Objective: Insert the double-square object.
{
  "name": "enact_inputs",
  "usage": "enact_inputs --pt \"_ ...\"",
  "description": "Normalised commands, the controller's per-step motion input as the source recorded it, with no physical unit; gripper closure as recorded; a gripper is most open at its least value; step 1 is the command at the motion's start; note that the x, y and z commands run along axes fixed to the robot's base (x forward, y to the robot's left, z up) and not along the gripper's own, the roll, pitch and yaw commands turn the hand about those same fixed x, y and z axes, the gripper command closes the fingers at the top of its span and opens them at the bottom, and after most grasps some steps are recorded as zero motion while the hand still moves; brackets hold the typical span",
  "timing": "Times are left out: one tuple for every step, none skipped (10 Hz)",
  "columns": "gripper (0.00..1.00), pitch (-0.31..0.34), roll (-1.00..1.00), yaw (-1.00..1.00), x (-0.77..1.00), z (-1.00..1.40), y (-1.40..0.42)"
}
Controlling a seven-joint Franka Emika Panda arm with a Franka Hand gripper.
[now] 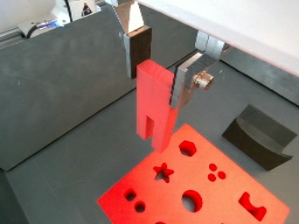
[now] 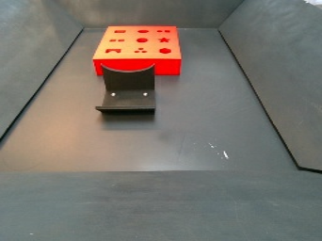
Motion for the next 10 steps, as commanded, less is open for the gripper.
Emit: enact_inputs --pt "1.00 0.080 0.00 0.00 0.55 -0.16 -0.02" --pt "1.00 0.044 0.09 0.00 0.70 -0.63 -0.02" --pt "1.00 -0.017 0.06 0.01 0.39 -0.83 0.00" --pt "1.00 -0.134 0.06 0.10 0.08 -0.87 0.00" --pt "1.00 -0.016 0.10 0.11 0.03 -0.40 0.00" --pt "1.00 0.140 0.38 0.18 0.30 0.00 -0.10" --pt "1.00 0.166 0.14 -0.02 0.95 -0.11 0.00" --pt "1.00 0.056 0.04 0.00 1.00 0.00 0.00" --pt "1.00 0.000 0.00 0.00 1.00 0.00 0.00" --pt "1.00 0.000 0.02 0.00 1.00 -0.05 0.00"
